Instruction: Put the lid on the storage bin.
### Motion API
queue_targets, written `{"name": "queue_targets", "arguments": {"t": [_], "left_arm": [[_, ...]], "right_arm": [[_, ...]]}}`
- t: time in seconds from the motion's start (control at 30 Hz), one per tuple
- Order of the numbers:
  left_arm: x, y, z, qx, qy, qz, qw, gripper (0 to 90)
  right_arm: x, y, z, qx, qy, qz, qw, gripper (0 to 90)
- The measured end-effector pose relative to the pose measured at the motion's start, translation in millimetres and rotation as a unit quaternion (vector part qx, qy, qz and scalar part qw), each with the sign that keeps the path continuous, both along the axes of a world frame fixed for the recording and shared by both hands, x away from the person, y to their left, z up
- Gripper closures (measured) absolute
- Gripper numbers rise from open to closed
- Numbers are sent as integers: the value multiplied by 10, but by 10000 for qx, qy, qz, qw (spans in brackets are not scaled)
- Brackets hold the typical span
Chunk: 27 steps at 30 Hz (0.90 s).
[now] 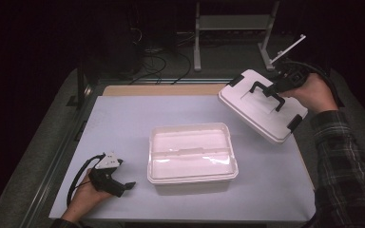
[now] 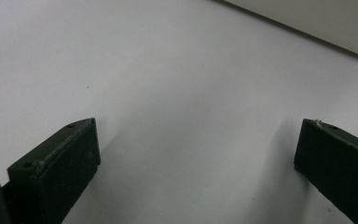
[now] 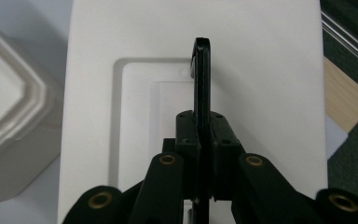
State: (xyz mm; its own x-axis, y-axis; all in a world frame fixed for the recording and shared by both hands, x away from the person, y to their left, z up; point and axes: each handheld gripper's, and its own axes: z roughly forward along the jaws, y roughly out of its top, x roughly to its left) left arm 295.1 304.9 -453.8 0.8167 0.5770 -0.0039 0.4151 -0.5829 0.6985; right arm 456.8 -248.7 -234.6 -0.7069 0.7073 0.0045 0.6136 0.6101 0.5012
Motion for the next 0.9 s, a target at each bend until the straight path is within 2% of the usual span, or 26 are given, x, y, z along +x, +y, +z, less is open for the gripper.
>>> {"name": "queue_targets", "arguments": {"t": [0.1,0.23,0.47,0.63,0.9], "left_arm": [[0,0,0,5,0,-1,10000,0],[1,2,1,20,-1,-10,10000,0],[1,4,2,36,-7,-20,10000,0],[1,3,2,29,2,-12,10000,0],[1,3,2,30,0,-14,10000,0]], "right_arm": [[-83,87,117,98,-38,258,9996,846],[-183,240,224,113,-110,587,9981,846],[-296,520,281,161,-175,1105,9936,846],[-386,756,290,236,-167,1596,9868,846],[-533,1187,249,95,-105,2268,9738,846]]}}
